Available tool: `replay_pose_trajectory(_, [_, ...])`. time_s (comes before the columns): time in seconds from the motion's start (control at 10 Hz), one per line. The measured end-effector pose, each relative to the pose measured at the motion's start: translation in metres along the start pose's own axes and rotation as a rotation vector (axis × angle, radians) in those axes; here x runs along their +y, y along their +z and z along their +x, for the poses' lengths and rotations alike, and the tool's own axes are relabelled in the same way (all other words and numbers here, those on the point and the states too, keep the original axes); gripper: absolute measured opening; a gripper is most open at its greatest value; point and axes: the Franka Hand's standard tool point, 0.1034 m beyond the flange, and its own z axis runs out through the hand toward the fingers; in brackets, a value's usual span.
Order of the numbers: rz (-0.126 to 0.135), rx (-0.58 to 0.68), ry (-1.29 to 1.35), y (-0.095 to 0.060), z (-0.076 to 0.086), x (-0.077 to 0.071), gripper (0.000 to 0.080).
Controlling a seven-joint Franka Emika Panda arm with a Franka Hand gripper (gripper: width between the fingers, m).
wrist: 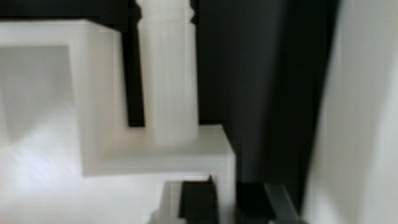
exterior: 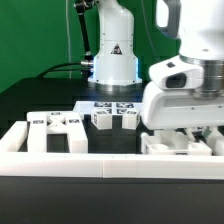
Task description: Assemble chair
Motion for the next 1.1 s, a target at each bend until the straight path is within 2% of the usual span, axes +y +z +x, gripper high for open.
replay_pose_trajectory(0.2, [-0.001,0.001,-0.004,-0.001,0.004,-0.003,0.0035])
replay_pose_trajectory(0.3, [-0.005,0.001,0.0,-0.001,0.004,0.002,0.0035])
replay_pose_trajectory(0.4, [-0.01,0.001,0.006,-0.001,0.004,0.007,0.0134])
replay_pose_trajectory(0.5, [-0.015,0.001,0.013,-0.001,0.004,0.013,0.0297])
replay_pose_trajectory(0.7, [-0.025,-0.001,0.022,-0.003,0.004,0.024,0.0565])
replay_pose_trajectory(0.8, [-0.027,0.001,0.026,-0.005,0.004,0.026,0.0565])
replay_pose_trajectory(0.9, [-0.027,0.004,0.027,-0.008,0.004,0.027,0.0632])
replay_pose_trajectory(1.1, [-0.022,0.017,0.019,-0.028,0.008,0.024,0.0644])
